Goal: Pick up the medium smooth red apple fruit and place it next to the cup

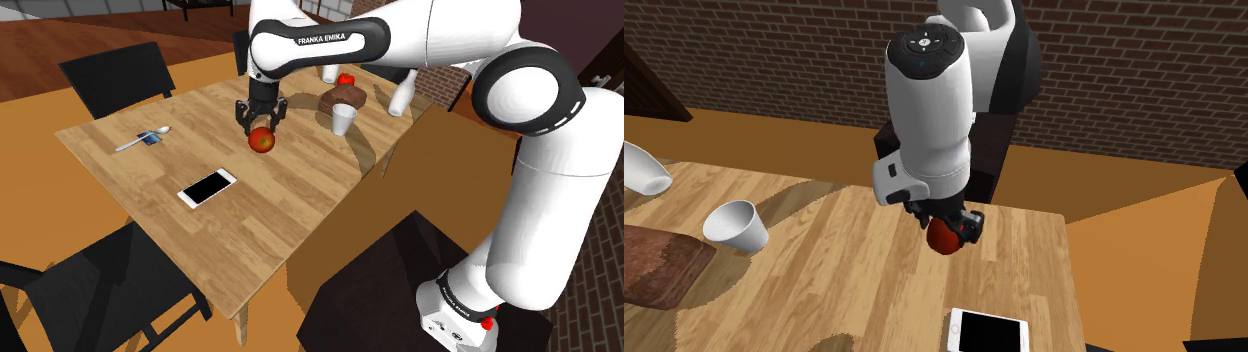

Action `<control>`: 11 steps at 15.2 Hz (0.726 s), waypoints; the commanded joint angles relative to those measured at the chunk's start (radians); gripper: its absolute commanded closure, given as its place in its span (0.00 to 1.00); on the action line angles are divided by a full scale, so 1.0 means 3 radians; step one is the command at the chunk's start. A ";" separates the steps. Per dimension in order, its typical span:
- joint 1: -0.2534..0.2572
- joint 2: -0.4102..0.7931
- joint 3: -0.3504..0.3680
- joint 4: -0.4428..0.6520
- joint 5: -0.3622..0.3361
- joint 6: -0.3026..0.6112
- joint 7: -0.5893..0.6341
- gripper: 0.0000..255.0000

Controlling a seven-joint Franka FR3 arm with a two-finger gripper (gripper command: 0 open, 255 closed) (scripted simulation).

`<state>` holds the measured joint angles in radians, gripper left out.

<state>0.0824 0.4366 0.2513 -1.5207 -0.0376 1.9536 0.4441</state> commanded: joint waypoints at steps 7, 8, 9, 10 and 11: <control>-0.0420 -0.0096 -0.0142 -0.0128 0.0085 0.0008 -0.0576 1.00; -0.0470 -0.0098 -0.0162 -0.0127 0.0093 0.0003 -0.0646 1.00; -0.0518 -0.0096 -0.0181 -0.0122 0.0101 -0.0004 -0.0716 1.00; -0.0567 -0.0091 -0.0201 -0.0112 0.0108 -0.0013 -0.0785 1.00; -0.0615 -0.0084 -0.0221 -0.0098 0.0114 -0.0023 -0.0854 1.00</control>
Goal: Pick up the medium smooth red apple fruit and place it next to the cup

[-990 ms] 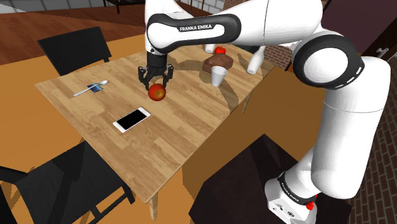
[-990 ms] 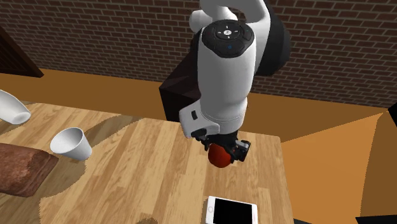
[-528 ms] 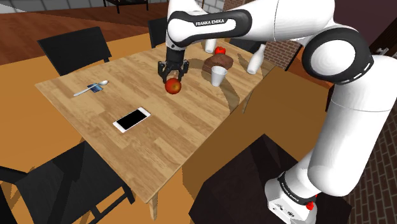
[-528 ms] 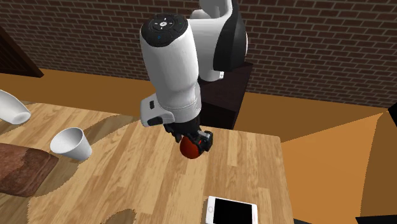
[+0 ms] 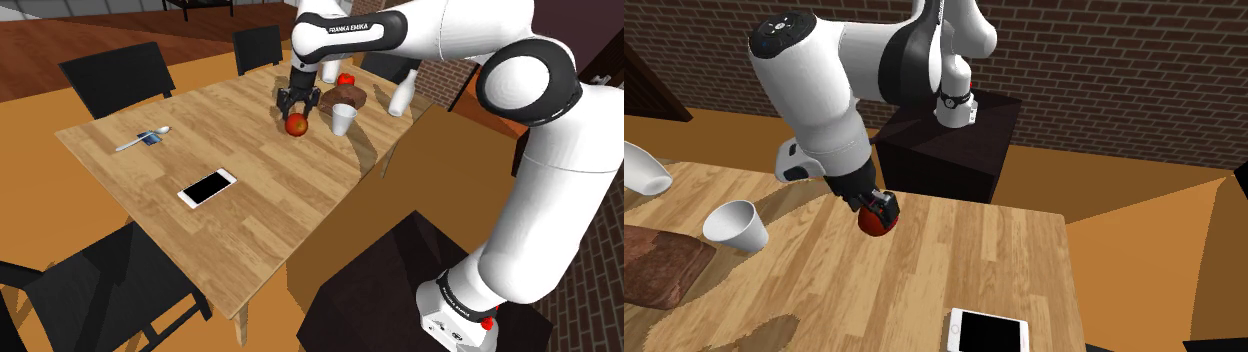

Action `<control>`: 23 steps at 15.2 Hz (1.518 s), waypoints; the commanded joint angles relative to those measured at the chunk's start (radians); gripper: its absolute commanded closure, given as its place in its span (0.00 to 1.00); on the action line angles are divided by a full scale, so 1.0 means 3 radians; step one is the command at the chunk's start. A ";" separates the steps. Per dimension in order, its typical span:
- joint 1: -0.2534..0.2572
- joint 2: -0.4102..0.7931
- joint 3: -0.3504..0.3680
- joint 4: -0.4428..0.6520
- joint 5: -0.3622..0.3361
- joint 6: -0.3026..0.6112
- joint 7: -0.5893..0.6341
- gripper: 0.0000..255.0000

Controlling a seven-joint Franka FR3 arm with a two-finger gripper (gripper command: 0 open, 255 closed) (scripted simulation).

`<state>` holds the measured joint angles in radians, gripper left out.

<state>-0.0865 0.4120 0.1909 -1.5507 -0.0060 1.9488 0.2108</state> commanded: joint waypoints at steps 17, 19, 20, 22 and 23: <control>-0.0737 0.0520 -0.0298 0.0808 0.0057 -0.0345 -0.1056 1.00; -0.0738 0.0534 -0.0299 0.0742 0.0056 -0.0264 -0.1059 1.00; -0.0738 0.0543 -0.0299 0.0711 0.0056 -0.0224 -0.1061 1.00; -0.0739 0.0564 -0.0300 0.0654 0.0055 -0.0147 -0.1063 1.00; -0.0739 0.0575 -0.0301 0.0626 0.0054 -0.0108 -0.1065 1.00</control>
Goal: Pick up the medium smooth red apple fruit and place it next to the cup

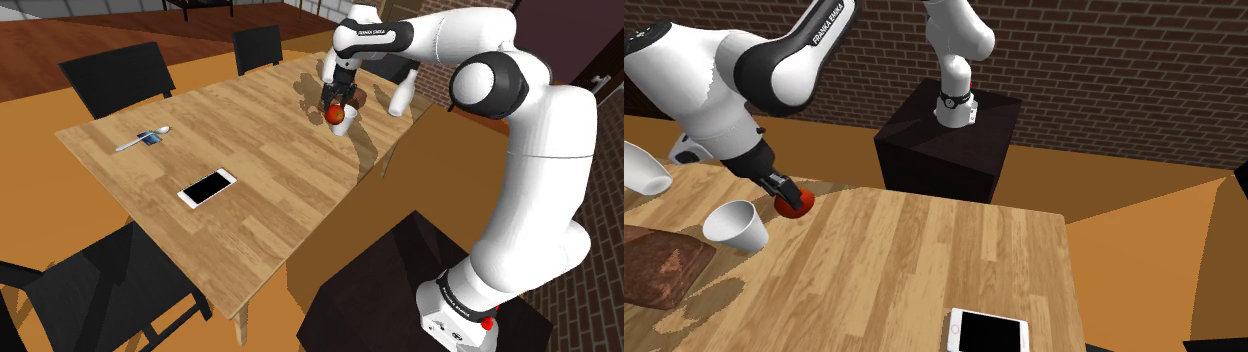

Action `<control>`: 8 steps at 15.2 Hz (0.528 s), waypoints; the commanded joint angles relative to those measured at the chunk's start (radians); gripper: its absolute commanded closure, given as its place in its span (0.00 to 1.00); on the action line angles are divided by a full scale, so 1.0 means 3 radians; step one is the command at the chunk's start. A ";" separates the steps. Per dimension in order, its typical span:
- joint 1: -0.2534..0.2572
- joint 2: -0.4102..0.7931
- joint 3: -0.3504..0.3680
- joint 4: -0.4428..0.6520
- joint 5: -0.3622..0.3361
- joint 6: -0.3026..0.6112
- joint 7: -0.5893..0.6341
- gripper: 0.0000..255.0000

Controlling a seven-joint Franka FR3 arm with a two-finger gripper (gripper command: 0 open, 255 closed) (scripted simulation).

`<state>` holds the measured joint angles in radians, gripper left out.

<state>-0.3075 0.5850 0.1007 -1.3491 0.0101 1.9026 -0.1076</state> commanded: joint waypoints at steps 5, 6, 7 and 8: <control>-0.0002 0.0062 -0.0004 -0.0169 -0.0003 0.0233 -0.0010 1.00; -0.0002 0.0077 -0.0004 -0.0190 -0.0003 0.0269 -0.0011 1.00; -0.0002 0.0093 -0.0005 -0.0211 -0.0004 0.0305 -0.0012 1.00; -0.0001 0.0108 -0.0006 -0.0232 -0.0005 0.0341 -0.0013 1.00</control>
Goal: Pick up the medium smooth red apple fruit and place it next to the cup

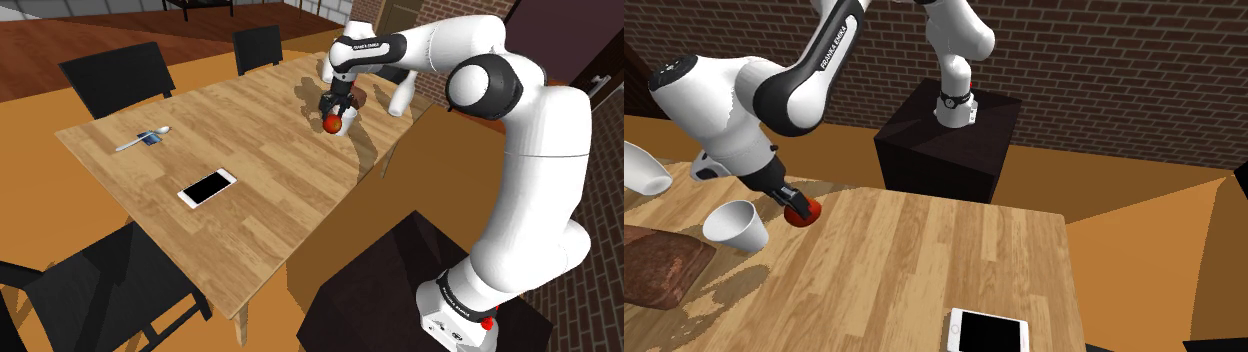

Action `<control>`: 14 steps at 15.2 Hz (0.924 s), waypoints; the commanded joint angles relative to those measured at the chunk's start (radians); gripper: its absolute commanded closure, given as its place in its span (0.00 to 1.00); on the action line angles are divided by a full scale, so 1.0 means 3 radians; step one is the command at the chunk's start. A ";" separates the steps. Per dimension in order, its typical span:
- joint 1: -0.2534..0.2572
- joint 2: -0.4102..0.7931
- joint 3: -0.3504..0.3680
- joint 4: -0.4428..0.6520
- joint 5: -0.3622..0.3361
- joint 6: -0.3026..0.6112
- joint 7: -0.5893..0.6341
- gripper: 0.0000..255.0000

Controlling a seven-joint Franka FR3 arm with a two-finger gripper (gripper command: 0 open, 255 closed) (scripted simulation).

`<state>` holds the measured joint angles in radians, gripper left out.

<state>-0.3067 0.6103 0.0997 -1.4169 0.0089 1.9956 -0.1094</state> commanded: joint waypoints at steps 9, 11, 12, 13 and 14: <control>0.0000 0.0197 -0.0010 -0.0137 -0.0010 0.0335 -0.0017 1.00; 0.0002 0.0241 -0.0012 -0.0157 -0.0012 0.0399 -0.0019 1.00; 0.0002 0.0263 -0.0013 -0.0167 -0.0013 0.0431 -0.0020 1.00; 0.0003 0.0287 -0.0015 -0.0174 -0.0014 0.0462 -0.0021 1.00; 0.0004 0.0311 -0.0016 -0.0181 -0.0016 0.0493 -0.0022 1.00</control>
<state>-0.3055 0.6939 0.0955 -1.4741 0.0047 2.1361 -0.1153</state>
